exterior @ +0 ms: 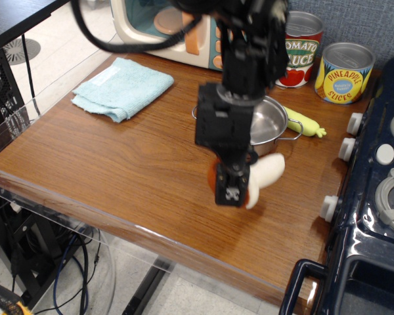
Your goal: Place the mushroom in front of the pot.
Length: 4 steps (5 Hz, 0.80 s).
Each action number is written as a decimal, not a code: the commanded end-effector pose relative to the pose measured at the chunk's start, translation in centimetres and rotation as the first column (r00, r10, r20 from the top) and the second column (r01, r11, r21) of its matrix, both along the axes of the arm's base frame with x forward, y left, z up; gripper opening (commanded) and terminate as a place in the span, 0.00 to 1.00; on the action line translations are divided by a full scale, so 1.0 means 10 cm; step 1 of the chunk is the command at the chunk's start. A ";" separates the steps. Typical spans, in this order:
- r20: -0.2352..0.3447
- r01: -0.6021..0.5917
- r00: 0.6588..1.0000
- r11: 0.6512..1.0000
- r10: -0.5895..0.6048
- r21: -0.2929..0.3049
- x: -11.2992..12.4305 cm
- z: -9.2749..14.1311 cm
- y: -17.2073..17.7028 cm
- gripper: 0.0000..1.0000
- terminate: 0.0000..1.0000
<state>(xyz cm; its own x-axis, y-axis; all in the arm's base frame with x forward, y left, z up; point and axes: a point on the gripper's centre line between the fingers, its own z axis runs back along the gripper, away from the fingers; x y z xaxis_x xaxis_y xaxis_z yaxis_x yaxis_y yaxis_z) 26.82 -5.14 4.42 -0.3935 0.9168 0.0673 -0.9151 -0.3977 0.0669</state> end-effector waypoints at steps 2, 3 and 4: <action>-0.044 -0.017 0.999 0.999 0.019 0.044 -0.06 -0.29 0.04 1.00 0.00; -0.049 0.001 0.999 0.999 0.001 0.041 -0.05 -0.26 0.08 1.00 0.00; -0.040 -0.002 0.999 0.999 0.003 0.038 -0.04 -0.16 0.11 1.00 0.00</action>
<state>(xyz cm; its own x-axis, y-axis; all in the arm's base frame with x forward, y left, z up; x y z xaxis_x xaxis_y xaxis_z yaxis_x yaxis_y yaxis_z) 25.88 -3.94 1.34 -0.3822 0.9115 0.1518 -0.9040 -0.4028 0.1430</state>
